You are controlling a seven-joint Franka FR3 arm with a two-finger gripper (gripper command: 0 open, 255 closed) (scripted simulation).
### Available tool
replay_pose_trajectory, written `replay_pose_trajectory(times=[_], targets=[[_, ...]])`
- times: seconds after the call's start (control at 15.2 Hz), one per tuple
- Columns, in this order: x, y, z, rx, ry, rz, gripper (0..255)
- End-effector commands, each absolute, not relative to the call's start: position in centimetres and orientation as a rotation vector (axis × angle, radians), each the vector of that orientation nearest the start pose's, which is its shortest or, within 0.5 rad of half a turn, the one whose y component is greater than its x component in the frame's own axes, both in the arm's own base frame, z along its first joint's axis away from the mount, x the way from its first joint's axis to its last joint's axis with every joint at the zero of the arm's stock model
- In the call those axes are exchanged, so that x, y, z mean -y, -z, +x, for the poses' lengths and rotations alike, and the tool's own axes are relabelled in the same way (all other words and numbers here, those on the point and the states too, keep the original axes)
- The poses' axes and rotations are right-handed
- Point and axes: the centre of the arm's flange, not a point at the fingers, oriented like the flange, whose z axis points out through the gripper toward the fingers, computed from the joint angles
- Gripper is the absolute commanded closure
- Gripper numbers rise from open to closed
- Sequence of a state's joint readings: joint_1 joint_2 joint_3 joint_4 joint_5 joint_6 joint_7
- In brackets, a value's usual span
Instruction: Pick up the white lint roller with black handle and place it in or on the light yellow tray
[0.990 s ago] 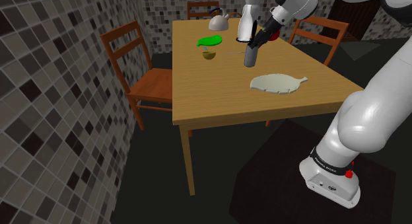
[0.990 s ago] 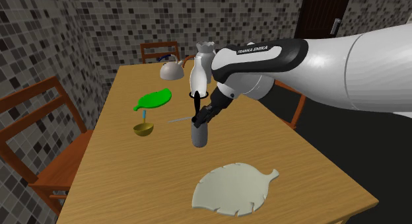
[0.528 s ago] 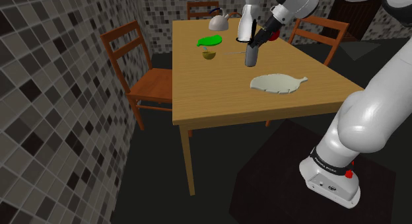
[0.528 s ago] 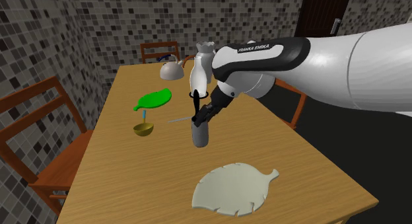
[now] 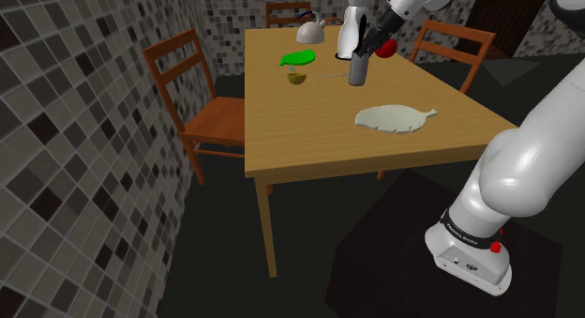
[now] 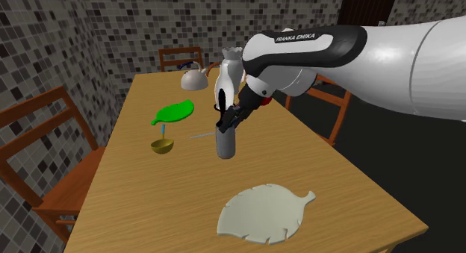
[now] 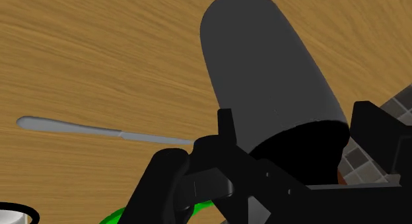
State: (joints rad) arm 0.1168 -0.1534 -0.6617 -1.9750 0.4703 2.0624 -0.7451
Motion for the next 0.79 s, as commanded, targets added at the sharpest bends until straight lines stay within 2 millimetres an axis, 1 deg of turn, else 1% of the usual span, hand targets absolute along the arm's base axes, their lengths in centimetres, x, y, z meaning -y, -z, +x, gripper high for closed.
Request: replay_pose_trajectory(times=[0.0,0.53,0.59,0.73], targets=[[27.7,-56.0,47.0,0.017,0.673,-2.758,255],[27.7,-60.2,47.0,0.017,0.673,-2.758,255],[27.7,-60.5,47.0,0.017,0.673,-2.758,255],[26.7,-60.4,44.6,0.017,0.673,-2.758,255]])
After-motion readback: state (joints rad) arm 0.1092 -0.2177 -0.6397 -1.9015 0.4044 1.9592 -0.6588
